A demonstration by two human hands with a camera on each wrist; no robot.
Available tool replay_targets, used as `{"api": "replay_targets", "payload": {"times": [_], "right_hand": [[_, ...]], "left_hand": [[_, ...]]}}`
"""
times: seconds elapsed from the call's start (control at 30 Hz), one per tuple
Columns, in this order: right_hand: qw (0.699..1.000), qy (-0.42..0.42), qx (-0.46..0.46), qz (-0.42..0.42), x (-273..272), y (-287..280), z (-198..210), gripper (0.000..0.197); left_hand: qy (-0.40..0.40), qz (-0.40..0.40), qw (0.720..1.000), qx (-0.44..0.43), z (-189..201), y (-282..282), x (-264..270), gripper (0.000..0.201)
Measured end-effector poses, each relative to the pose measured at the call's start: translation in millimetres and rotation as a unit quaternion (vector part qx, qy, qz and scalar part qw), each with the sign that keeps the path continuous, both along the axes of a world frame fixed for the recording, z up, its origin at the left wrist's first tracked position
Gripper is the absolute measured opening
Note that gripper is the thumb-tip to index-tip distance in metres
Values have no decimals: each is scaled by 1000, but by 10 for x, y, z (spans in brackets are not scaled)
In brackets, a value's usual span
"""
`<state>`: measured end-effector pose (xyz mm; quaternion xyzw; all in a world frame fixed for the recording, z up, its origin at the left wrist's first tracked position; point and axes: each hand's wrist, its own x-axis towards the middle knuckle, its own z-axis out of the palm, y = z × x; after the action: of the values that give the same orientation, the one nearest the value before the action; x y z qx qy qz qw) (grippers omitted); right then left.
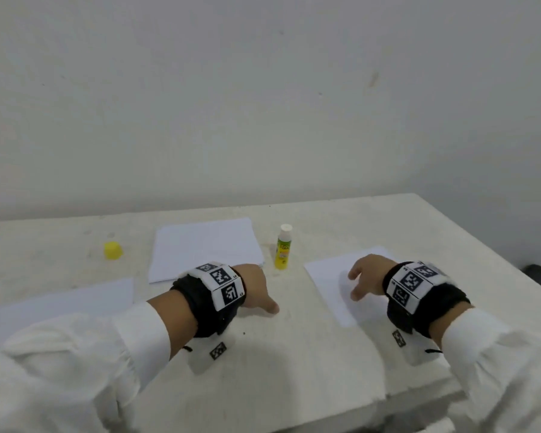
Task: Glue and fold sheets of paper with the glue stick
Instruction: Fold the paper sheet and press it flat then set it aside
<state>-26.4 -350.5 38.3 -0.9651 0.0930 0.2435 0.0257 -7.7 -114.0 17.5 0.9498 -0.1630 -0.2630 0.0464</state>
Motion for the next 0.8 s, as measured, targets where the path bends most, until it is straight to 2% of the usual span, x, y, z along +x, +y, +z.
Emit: {"api": "replay_targets", "payload": {"times": [0.1, 0.13, 0.2, 0.37, 0.43, 0.53, 0.57, 0.63, 0.8], "right_hand": [[999, 17, -36, -33, -15, -526, -166, 97], [998, 32, -45, -34, -20, -625, -220, 102], [997, 54, -48, -34, -10, -722, -314, 98], [998, 48, -33, -40, 56, -725, -458, 96], [998, 48, -38, -29, 112, -742, -515, 105], [997, 33, -62, -12, 318, -867, -746, 133], [997, 32, -73, -12, 398, -911, -839, 136], [996, 40, -82, 3, 436, -904, -870, 132], [995, 30, -94, 33, 350, -811, -758, 100]], "left_hand": [[-13, -32, 999, -17, -49, -427, -14, 50], [-15, -37, 999, -18, -68, -555, -5, 56], [-18, -45, 999, -8, -93, -793, 22, 70], [-41, -33, 998, 23, -206, -1215, 152, 74], [-61, -21, 997, 51, -272, -1297, 218, 82], [-82, -1, 993, 80, -303, -1359, 259, 91], [-77, 4, 993, 86, -293, -1374, 255, 93], [-72, 6, 993, 94, -254, -1404, 236, 93], [-61, 3, 994, 93, -181, -1473, 196, 82]]}}
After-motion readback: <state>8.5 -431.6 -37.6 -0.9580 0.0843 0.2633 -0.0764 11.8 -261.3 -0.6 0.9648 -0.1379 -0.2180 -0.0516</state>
